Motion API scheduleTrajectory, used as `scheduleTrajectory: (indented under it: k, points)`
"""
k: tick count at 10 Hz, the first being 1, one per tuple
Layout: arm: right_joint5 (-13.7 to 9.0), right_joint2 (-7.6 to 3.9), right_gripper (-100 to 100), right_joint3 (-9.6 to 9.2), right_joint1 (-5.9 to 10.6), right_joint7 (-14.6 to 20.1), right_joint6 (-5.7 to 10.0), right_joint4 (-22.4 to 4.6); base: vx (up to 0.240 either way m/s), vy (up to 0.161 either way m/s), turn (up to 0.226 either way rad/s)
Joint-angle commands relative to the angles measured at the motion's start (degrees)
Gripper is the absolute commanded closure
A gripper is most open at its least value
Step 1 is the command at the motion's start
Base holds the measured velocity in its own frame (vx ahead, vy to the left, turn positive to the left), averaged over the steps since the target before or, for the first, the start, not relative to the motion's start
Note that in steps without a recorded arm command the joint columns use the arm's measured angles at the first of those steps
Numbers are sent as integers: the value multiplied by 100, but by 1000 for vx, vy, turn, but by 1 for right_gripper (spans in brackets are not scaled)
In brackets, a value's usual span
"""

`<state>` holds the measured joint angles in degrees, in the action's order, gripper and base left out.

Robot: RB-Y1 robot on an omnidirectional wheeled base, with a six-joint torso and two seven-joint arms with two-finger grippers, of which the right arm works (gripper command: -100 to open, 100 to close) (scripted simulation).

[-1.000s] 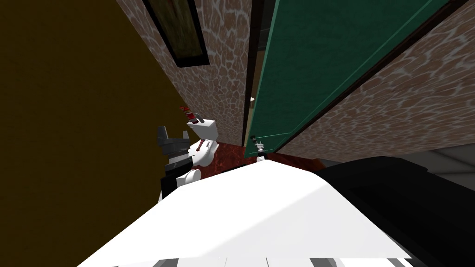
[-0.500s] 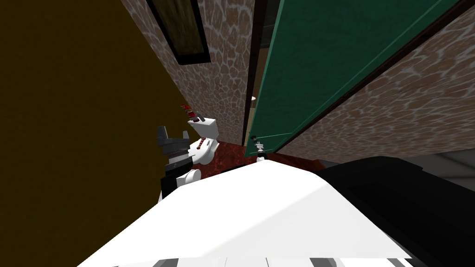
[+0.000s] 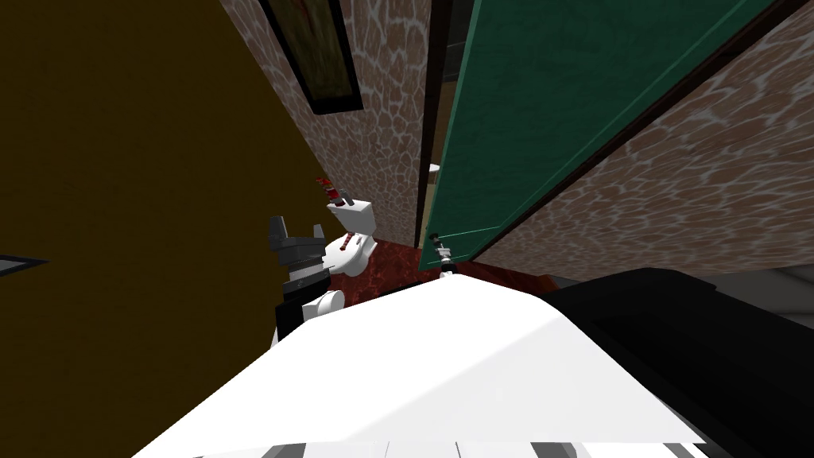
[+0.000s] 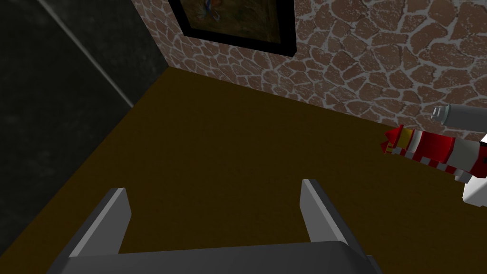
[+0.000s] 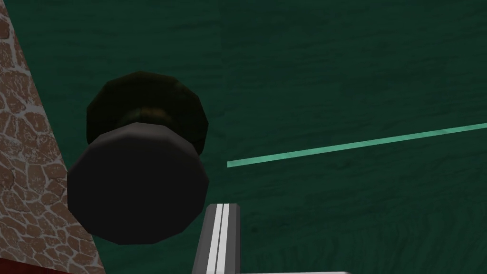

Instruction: Pull the door open

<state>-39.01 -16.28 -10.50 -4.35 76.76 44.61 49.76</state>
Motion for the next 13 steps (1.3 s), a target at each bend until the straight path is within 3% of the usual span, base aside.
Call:
scheduleTrajectory:
  k: [1,6,7,8,9,13]
  points:
    - [82,56,-100,-174,68,95,135,-1,-92,-26,52]
    - [120,41,-100,-266,30,158,220,23,-42,-15,30]
    - [59,-50,-100,-141,11,165,210,-108,-8,-34,-38]
    - [-9,-108,-100,-61,67,147,-24,-51,16,-1,-82]
    - [-38,-128,-100,-30,114,144,-136,-24,25,45,-63]
    - [-53,-138,-100,-15,138,143,-193,-10,12,22,1]
